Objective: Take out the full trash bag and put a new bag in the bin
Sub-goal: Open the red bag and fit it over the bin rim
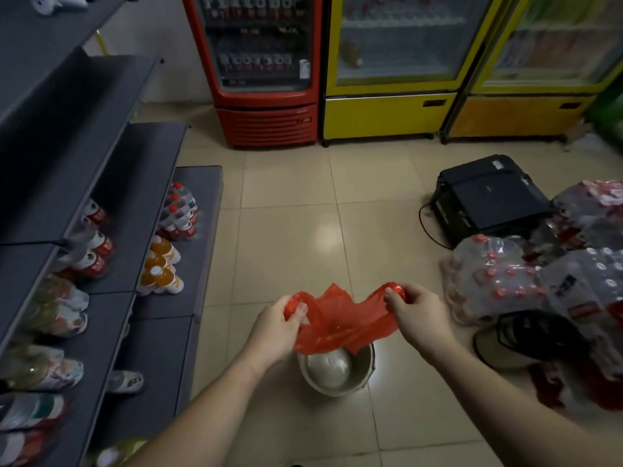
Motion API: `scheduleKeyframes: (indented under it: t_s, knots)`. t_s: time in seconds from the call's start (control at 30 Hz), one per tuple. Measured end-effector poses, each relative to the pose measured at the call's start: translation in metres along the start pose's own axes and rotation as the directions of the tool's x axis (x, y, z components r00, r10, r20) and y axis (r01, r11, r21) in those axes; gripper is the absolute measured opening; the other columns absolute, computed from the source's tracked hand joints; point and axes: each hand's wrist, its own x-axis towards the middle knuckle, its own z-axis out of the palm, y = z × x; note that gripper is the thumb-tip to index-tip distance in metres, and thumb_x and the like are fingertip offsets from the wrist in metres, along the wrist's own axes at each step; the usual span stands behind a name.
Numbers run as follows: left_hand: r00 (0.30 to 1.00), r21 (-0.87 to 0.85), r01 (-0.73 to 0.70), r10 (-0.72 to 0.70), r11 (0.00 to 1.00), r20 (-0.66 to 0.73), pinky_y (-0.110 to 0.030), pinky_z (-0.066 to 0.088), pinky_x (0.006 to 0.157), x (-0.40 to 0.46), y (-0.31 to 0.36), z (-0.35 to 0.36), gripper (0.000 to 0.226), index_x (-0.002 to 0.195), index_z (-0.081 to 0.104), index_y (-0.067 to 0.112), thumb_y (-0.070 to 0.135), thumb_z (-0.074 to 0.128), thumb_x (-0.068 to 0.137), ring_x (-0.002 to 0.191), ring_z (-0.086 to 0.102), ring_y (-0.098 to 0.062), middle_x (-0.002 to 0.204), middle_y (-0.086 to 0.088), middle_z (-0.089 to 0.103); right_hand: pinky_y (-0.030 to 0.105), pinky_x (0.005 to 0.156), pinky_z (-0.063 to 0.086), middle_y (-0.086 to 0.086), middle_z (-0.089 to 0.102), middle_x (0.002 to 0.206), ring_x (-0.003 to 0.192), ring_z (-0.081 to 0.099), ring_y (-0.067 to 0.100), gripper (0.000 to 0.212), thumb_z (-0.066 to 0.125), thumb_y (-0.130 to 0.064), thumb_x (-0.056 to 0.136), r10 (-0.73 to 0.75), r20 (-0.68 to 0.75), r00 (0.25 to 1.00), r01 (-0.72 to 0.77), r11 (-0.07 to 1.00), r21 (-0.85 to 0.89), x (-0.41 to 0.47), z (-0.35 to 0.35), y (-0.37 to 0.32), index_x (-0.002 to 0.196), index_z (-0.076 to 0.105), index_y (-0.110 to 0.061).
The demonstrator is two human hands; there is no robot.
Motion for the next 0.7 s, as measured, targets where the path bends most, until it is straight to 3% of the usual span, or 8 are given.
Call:
scheduleKeyframes:
  t_s: [0.1,0.23,0.43,0.6,0.7]
  knots:
    - [1.0,-0.003,0.013,-0.013,1.0,0.005,-0.037,0.059,0.076,0.009,-0.034,0.015,0.016,0.1,0.068,0.025,0.035,0.057,0.097,0.075,0.073,-0.01,0.078,0.004,0.076,0.031,0.072,0.055,-0.003,0.075,0.084,0.081,0.07,0.014,0.017,0.065,-0.032,0.09,-0.002,-0.003,1.0,0.002,1.0,0.002,0.009,0.019,0.031,0.099,0.076,-0.021]
    - [1.0,-0.023,0.004,-0.004,1.0,-0.018,-0.033,0.059,0.07,0.024,-0.089,0.044,0.012,0.095,0.068,0.028,0.035,0.058,0.096,0.067,0.072,-0.003,0.073,0.01,0.076,0.042,0.079,0.059,0.002,0.076,0.087,0.084,0.071,0.02,0.02,0.065,-0.031,0.09,-0.016,0.007,1.0,0.016,1.0,0.018,0.022,0.046,0.087,0.102,0.075,-0.018]
    - [1.0,-0.088,0.011,-0.013,0.996,-0.012,-0.045,0.063,0.07,0.051,-0.182,0.106,0.016,0.102,0.07,0.032,0.04,0.06,0.093,0.076,0.076,-0.016,0.077,0.005,0.076,0.042,0.076,0.06,-0.005,0.074,0.083,0.08,0.071,0.016,0.006,0.064,-0.03,0.091,-0.075,0.004,0.997,0.075,0.997,0.026,0.044,0.09,0.185,0.091,0.07,-0.03]
    - [0.998,-0.004,-0.035,0.035,0.999,-0.054,-0.029,0.057,0.063,0.074,-0.252,0.151,0.013,0.093,0.068,0.032,0.04,0.058,0.094,0.067,0.073,-0.004,0.072,0.014,0.075,0.043,0.078,0.06,-0.004,0.075,0.084,0.081,0.072,0.016,0.009,0.064,-0.027,0.091,-0.119,0.007,0.993,0.118,0.992,0.051,0.064,0.131,0.263,0.093,0.072,-0.025]
    - [0.994,0.028,-0.064,0.066,0.998,-0.087,-0.023,0.051,0.059,0.087,-0.285,0.169,0.014,0.088,0.068,0.029,0.036,0.058,0.095,0.063,0.071,-0.003,0.069,0.012,0.075,0.042,0.078,0.06,0.0,0.075,0.084,0.081,0.072,0.019,0.01,0.064,-0.024,0.091,-0.13,0.011,0.991,0.129,0.987,0.091,0.077,0.151,0.304,0.093,0.073,-0.021]
